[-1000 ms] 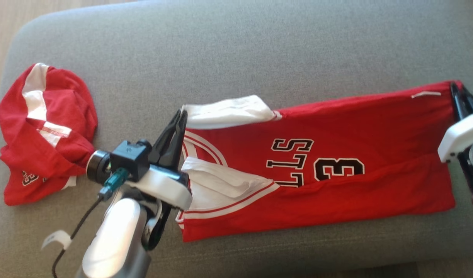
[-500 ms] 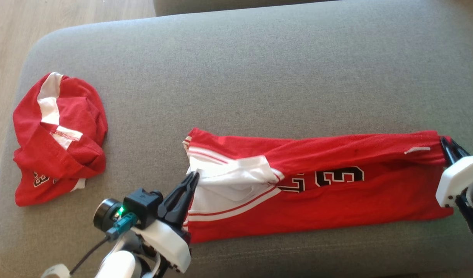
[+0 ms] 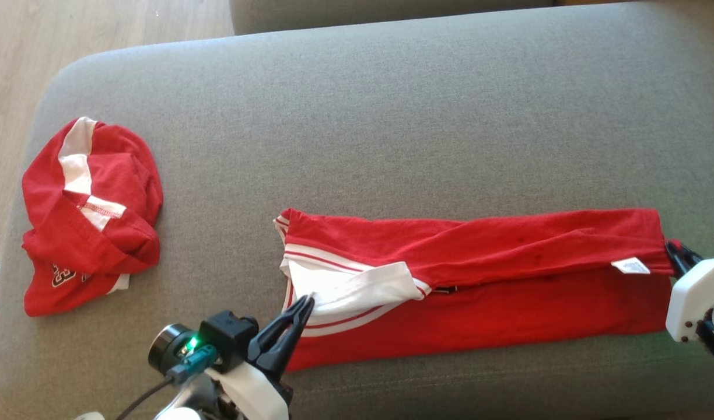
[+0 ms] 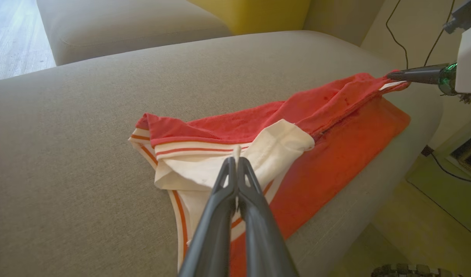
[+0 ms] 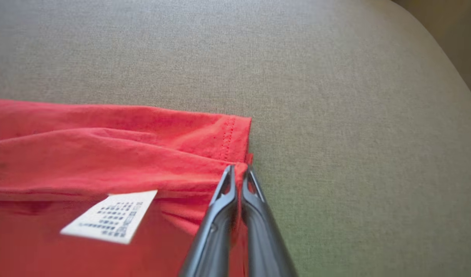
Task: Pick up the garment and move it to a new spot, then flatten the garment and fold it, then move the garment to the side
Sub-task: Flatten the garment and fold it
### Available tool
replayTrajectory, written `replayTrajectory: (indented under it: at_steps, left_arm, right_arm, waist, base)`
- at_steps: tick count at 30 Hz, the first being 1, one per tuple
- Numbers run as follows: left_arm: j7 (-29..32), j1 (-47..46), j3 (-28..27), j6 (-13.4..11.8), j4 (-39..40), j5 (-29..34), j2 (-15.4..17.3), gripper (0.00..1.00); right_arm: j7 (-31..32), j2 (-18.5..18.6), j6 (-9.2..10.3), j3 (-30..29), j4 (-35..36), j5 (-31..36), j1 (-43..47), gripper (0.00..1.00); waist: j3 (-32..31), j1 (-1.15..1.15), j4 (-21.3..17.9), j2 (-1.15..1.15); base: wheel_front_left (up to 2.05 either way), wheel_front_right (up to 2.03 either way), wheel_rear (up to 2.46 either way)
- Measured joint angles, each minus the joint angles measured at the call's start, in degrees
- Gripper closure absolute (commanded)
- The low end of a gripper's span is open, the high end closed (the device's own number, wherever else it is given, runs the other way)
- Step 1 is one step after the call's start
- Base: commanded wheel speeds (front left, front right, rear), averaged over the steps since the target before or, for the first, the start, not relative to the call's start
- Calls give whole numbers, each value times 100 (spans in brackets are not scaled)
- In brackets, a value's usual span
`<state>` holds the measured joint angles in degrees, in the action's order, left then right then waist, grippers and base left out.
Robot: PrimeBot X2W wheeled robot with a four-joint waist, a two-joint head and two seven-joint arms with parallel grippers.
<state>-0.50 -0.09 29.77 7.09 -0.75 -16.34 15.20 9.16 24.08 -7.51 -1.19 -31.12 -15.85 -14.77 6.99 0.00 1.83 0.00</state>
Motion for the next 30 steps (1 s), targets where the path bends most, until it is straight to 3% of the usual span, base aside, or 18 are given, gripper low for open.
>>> replayTrajectory:
  at_steps: [4,5,6,9,10,11,12,17,21,24,27,30]
  left_arm:
    - [98,4,121,2,71,-47,97,100]
    - [101,8,149,2,74,-47,109,100]
    - [121,11,170,2,75,-48,114,100]
    - [196,35,265,3,71,-105,154,100]
    - [232,55,280,3,68,-108,174,87]
    - [294,80,293,3,55,-127,199,56]
    - [354,107,316,3,40,-153,241,0]
    - [387,138,282,-8,27,-337,277,0]
    - [22,99,45,-245,57,-339,191,0]
    - [-583,7,-355,-534,53,-555,-162,0]
    - [-1165,-95,-706,-695,8,-856,-568,0]
    - [-1372,-114,-993,-768,-65,-928,-836,0]
  right_arm:
    - [210,36,0,-18,208,-34,143,100]
    - [254,48,0,-22,240,-34,167,82]
    - [254,63,0,-36,271,-24,192,0]
    - [304,65,0,-185,335,71,269,0]
    - [313,65,0,-238,335,94,275,0]
    - [343,63,0,-304,335,133,274,0]
    - [355,58,0,-386,336,178,274,0]
    - [394,-56,0,-814,372,428,279,0]
    - [133,-229,0,-1073,591,578,381,0]
    - [-370,-515,0,-1210,901,572,397,0]
    - [-970,-806,0,-1177,1265,476,402,0]
    - [-1526,-928,0,-1088,1571,425,576,0]
  waist:
    - [-23,0,0,0]
    - [-23,0,3,0]
    - [-24,0,6,0]
    - [-25,0,13,0]
    - [-29,0,17,0]
    - [-33,0,21,0]
    - [-40,0,24,0]
    - [-96,0,35,0]
    - [-151,0,51,0]
    - [-228,0,55,0]
    - [-340,0,42,0]
    - [-450,0,22,0]
  base:
    - [0,0,0]
    - [0,0,0]
    - [0,0,0]
    - [0,0,0]
    - [0,0,0]
    - [0,0,0]
    - [0,0,0]
    - [0,0,0]
    - [0,0,0]
    - [0,0,0]
    - [0,0,0]
    - [0,0,0]
